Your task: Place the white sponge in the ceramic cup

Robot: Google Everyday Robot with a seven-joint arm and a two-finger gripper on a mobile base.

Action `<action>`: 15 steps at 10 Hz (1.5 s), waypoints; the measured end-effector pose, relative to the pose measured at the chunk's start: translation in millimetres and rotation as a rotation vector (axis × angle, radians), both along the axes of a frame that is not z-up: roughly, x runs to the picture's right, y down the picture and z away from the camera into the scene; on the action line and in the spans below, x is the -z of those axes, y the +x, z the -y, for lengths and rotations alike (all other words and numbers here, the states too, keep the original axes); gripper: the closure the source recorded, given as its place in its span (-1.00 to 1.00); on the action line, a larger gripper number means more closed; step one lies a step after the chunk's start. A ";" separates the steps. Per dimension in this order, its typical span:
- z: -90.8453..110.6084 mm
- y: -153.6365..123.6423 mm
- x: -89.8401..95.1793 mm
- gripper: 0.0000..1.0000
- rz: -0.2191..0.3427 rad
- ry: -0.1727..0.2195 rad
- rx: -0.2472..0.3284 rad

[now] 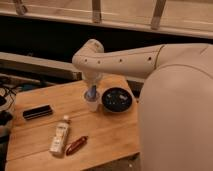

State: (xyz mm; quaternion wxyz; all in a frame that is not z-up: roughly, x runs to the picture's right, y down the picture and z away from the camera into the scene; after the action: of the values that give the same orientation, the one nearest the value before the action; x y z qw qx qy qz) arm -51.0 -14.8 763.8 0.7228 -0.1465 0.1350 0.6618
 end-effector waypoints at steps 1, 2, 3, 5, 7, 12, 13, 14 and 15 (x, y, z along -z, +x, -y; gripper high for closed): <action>-2.3 3.5 -0.5 0.88 -0.013 -0.005 -0.004; -5.7 10.0 -1.1 0.88 -0.029 -0.013 -0.010; -8.0 17.2 -1.3 0.88 -0.043 -0.021 -0.018; -14.9 19.3 -4.4 0.86 -0.051 -0.047 -0.022; -22.6 15.5 -9.7 0.59 -0.042 -0.081 -0.009; -36.1 3.1 -24.7 -0.27 -0.025 -0.133 0.011; -36.6 7.3 -21.0 -0.21 -0.029 -0.118 0.008; -38.8 13.2 -19.2 -0.08 -0.033 -0.120 0.005; -40.0 16.1 -18.5 0.11 -0.035 -0.120 0.009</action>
State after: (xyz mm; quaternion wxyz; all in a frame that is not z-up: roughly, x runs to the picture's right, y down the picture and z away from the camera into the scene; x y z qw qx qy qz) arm -34.9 25.3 782.3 0.7131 -0.1772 0.1876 0.6519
